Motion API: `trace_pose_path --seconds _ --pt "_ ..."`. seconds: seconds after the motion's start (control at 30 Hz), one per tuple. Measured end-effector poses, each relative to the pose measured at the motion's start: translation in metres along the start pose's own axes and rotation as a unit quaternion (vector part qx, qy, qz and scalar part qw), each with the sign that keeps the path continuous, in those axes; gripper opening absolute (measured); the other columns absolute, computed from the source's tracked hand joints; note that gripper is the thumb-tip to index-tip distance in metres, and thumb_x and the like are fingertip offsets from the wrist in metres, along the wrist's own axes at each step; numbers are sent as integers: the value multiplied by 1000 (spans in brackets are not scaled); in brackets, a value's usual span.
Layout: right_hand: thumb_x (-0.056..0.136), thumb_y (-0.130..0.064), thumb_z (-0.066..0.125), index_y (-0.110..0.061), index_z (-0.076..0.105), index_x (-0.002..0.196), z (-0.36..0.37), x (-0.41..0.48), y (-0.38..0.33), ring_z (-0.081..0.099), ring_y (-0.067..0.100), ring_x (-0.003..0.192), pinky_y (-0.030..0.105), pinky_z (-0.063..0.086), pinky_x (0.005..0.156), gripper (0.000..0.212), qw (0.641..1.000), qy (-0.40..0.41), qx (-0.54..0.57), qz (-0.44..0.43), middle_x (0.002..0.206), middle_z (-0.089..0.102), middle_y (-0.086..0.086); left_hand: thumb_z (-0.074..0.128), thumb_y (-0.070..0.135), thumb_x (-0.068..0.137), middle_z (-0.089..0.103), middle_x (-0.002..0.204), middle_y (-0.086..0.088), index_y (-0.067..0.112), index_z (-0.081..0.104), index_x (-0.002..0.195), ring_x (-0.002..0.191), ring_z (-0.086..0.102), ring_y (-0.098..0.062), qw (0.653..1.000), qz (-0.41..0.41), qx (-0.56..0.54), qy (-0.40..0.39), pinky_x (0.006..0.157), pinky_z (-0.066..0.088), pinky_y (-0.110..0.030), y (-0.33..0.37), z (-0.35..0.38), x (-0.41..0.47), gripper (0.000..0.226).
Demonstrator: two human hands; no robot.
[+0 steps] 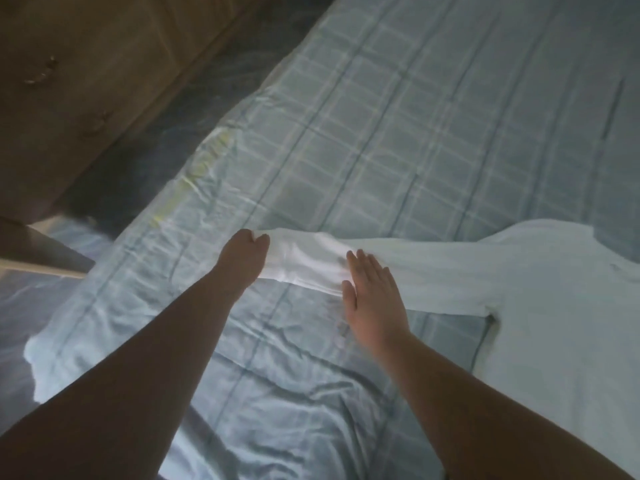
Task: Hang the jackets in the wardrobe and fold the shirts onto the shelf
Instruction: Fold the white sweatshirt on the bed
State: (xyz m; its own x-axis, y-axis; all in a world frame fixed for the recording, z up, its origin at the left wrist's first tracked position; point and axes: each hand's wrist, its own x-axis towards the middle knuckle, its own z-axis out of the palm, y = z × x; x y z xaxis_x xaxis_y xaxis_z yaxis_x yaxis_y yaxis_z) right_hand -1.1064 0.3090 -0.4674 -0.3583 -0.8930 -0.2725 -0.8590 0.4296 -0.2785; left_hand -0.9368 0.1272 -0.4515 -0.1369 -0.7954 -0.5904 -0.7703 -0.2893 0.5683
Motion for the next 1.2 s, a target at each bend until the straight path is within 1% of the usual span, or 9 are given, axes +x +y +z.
trace_pose_path --seconds 0.17,0.23,0.4,0.6,0.8,1.03,1.1,1.17,1.2 --pt "102 -33 36 -19 35 152 -15 5 -6 24 24 149 45 19 122 52 999 35 18 8 161 30 5 38 26 104 48 80 -1 23 31 100 76 48 -28 987 72 -43 138 70 41 -38 -15 17 -36 8" --pt "100 -31 39 -20 32 153 -16 3 -9 20 24 151 46 18 122 55 999 43 12 8 163 25 4 38 25 104 47 77 2 23 33 102 75 46 -25 985 77 -42 147 70 35 -37 -28 19 -46 6" --pt "100 -33 33 -23 24 156 -7 1 -11 17 24 151 47 16 122 57 1000 10 -20 -4 165 19 4 42 22 104 58 90 -14 14 41 113 86 59 -38 985 67 -36 153 72 34 -36 -67 24 -57 12" --pt "99 -47 26 -29 12 157 16 7 -17 5 29 153 55 8 121 63 995 -65 -73 -28 167 9 3 43 24 103 46 74 4 22 36 106 70 42 -22 977 76 -26 196 67 32 -35 -90 22 -51 7" --pt "87 -67 20 -25 -5 158 39 16 -16 -12 32 152 63 -4 117 86 986 -94 -132 -26 166 -11 3 54 23 99 49 79 7 19 44 108 75 49 -24 985 64 -69 147 67 31 -29 -104 24 -52 14" --pt "85 -68 23 -21 -5 157 50 20 -15 -14 37 150 69 -5 113 91 983 -99 -155 -28 166 -12 7 68 37 89 58 82 14 24 51 99 73 54 -2 986 -4 -117 123 59 37 -15 -103 20 -49 24" --pt "85 -67 20 -21 -9 157 45 20 -17 -18 36 149 68 -6 113 90 981 -116 -156 -26 165 -17 6 70 36 85 65 86 7 24 57 94 81 62 -15 975 -27 -202 89 66 50 -25 -98 17 -50 20" --pt "87 -61 23 -22 -5 157 35 20 -21 -17 34 150 67 -5 115 85 986 -106 -128 -30 165 -16 5 69 33 79 71 93 1 26 63 92 91 67 -21 934 -41 -351 45 75 59 -41 -84 15 -58 16" --pt "88 -54 30 -22 3 157 28 18 -23 -11 31 152 64 -4 117 81 993 -81 -82 -30 166 -9 4 68 31 78 73 93 2 28 66 91 92 68 -20 917 -28 -397 30 74 60 -42 -77 16 -62 13"
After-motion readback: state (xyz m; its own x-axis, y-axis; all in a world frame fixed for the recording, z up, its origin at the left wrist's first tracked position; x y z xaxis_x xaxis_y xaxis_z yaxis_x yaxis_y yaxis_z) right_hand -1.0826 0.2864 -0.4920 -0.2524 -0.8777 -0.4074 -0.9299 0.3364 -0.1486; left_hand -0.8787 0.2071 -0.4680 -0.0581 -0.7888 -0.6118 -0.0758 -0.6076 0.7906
